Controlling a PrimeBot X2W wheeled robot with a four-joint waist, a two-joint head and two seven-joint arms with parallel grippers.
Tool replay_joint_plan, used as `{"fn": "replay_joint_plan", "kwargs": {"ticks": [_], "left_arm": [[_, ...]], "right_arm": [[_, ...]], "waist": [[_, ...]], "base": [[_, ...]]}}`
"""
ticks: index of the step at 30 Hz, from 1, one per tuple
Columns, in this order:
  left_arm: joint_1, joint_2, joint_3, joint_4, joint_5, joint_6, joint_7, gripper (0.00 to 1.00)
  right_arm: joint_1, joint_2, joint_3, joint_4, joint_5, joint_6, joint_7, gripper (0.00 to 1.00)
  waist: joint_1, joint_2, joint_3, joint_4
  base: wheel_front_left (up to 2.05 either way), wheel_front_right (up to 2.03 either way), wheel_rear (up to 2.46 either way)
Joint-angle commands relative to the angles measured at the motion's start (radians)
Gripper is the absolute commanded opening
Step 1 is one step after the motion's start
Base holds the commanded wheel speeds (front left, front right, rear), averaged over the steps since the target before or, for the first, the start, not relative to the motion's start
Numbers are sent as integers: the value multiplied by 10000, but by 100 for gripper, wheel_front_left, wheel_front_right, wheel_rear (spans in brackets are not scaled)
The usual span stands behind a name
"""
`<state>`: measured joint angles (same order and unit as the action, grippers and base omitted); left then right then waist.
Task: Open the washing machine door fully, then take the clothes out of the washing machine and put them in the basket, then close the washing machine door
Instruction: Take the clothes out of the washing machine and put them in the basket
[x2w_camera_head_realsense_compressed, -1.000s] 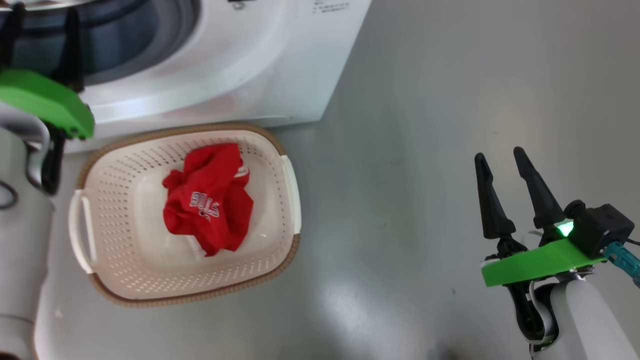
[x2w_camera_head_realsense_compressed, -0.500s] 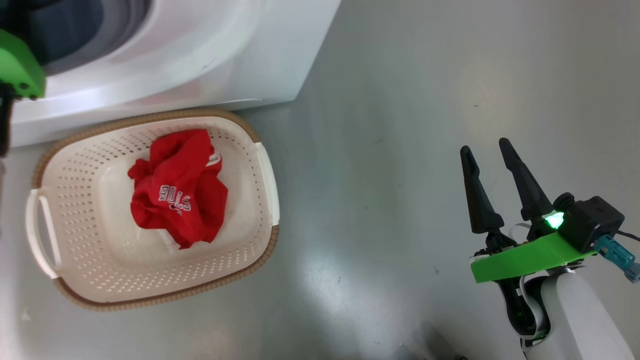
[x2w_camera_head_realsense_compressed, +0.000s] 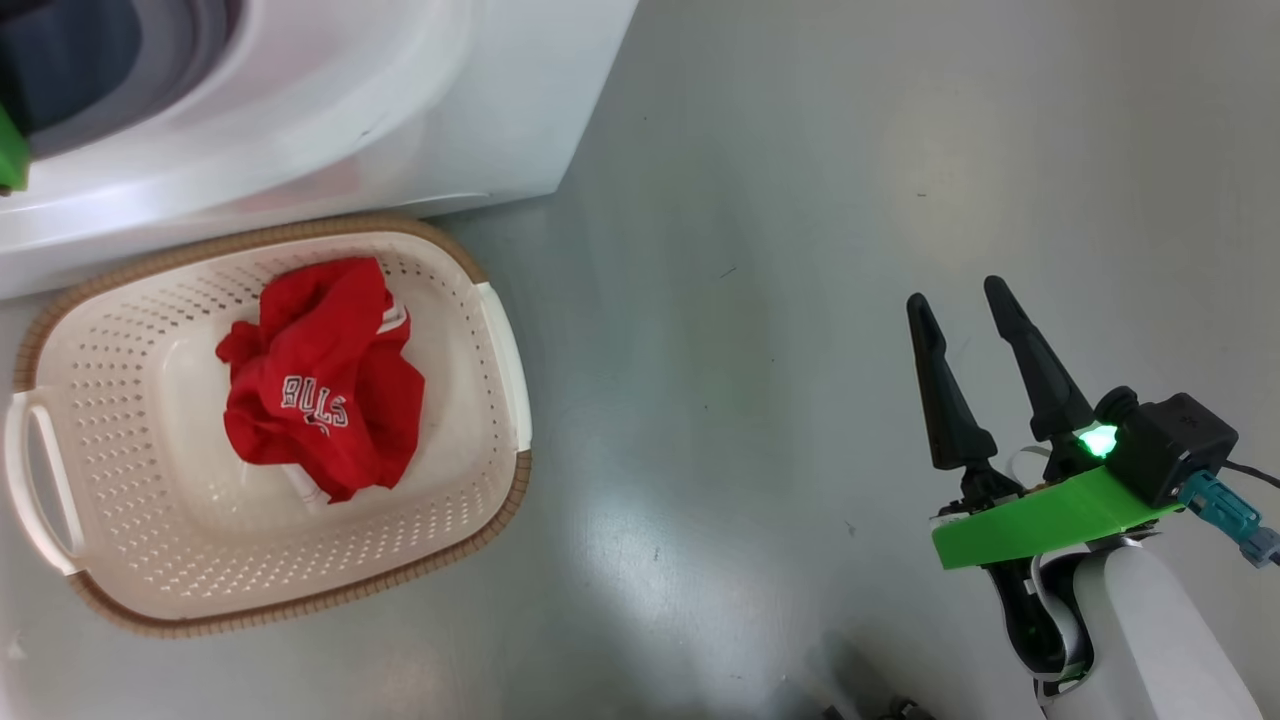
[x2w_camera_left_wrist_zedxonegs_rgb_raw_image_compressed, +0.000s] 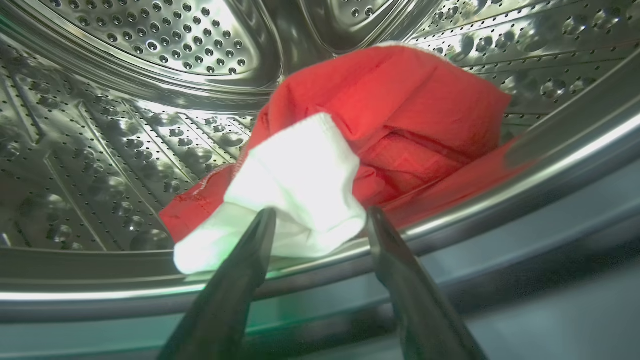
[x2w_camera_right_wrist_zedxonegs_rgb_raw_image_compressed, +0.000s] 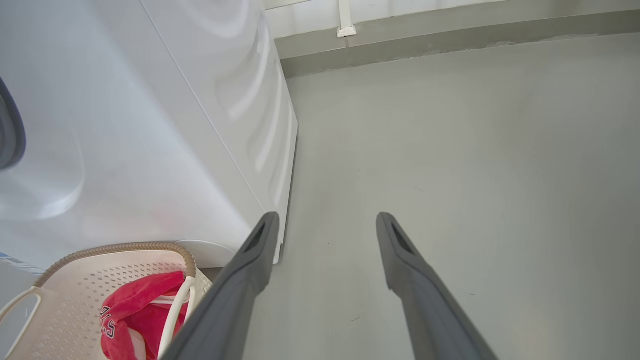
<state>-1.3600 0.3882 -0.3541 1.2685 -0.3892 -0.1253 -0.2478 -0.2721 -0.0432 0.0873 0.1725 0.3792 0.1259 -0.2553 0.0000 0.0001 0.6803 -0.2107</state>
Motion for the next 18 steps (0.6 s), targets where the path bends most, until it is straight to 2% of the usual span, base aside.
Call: {"fn": "replay_joint_plan", "kwargs": {"ticks": [1,2,4,6,7,8,10,18], "left_arm": [[-196,564,43,-88,-50,-54,-18,74],[-211,565,16,-66,-61,-54,-20,53],[-241,566,-20,-24,-93,-54,-22,38],[-271,570,-49,14,-122,-54,-24,15],[-271,570,-49,14,-122,-54,-24,15],[-285,573,-58,31,-137,-54,-27,5],[-308,571,-78,57,-154,-54,-37,0],[-289,486,35,21,-353,-51,-116,0]], "right_arm": [[76,-70,231,-234,156,48,-65,100],[79,-70,229,-238,152,48,-65,100],[76,-70,220,-243,137,48,-65,100],[56,-70,220,-251,134,48,-65,100],[56,-70,220,-251,134,48,-65,100],[45,-70,221,-253,133,48,-65,100],[33,-70,218,-260,130,48,-65,100],[0,-70,136,-230,89,48,-65,100]], "waist": [[0,-1,4,-16],[0,-1,8,-21],[0,-1,13,-30],[0,-1,23,-34],[0,-1,23,-34],[0,-1,26,-33],[0,-1,24,-26],[0,-1,-29,111]], "base": [[0,0,0],[0,0,0],[0,0,0],[0,0,0],[0,0,0],[0,0,0],[0,0,0],[0,0,0]]}}
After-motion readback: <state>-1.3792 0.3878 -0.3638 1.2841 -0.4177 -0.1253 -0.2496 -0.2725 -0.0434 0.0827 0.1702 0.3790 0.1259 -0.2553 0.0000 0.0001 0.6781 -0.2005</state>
